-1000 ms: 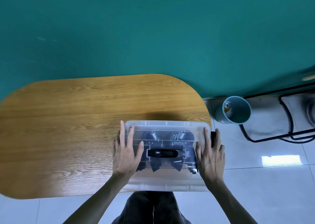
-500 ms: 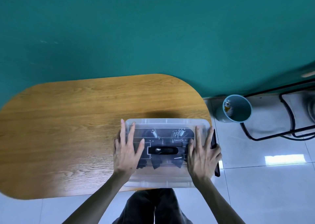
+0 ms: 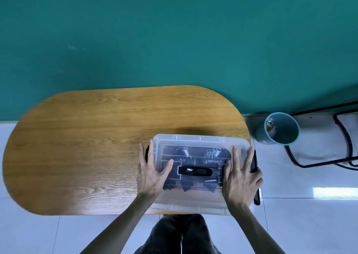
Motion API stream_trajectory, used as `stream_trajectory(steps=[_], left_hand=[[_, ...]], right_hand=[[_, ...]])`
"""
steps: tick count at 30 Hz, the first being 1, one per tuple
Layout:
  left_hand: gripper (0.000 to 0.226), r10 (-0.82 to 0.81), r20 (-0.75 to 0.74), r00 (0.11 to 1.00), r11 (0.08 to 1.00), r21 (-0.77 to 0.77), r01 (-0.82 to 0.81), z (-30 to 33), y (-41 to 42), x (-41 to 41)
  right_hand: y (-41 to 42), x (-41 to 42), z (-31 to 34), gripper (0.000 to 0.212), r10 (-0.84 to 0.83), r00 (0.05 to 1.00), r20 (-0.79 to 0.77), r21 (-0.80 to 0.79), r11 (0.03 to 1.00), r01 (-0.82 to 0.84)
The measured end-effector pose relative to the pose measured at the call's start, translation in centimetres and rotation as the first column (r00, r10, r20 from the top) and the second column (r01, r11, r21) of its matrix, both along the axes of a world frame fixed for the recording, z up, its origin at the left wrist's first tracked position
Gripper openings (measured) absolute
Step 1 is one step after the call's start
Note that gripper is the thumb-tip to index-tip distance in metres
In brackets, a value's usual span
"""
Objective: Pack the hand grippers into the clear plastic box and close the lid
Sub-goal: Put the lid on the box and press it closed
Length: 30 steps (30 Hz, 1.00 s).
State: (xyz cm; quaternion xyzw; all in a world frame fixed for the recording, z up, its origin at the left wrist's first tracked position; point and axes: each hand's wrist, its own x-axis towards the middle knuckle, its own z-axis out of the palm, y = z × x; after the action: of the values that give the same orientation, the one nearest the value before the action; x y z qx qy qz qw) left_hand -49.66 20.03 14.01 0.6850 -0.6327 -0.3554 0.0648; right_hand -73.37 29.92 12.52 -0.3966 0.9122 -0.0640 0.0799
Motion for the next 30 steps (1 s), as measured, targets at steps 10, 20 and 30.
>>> stream_trajectory(steps=[10, 20, 30], left_hand=[[0.069, -0.143, 0.321, 0.936, 0.945, -0.237, 0.226, -0.7, 0.6, -0.3], [0.098, -0.247, 0.385, 0.890, 0.963, -0.007, 0.270, 2.1, 1.1, -2.4], [0.088, -0.280, 0.422, 0.862, 0.959, 0.077, 0.274, 2.4, 0.8, -3.4]], right_hand=[[0.0, -0.1, -0.3, 0.053, 0.010, 1.000, -0.029, -0.011, 1.000, -0.010], [0.6, -1.4, 1.2, 0.063, 0.033, 0.999, 0.039, -0.008, 0.999, -0.033], [0.4, -0.4, 3.0, 0.054, -0.011, 0.997, 0.073, 0.036, 0.999, 0.008]])
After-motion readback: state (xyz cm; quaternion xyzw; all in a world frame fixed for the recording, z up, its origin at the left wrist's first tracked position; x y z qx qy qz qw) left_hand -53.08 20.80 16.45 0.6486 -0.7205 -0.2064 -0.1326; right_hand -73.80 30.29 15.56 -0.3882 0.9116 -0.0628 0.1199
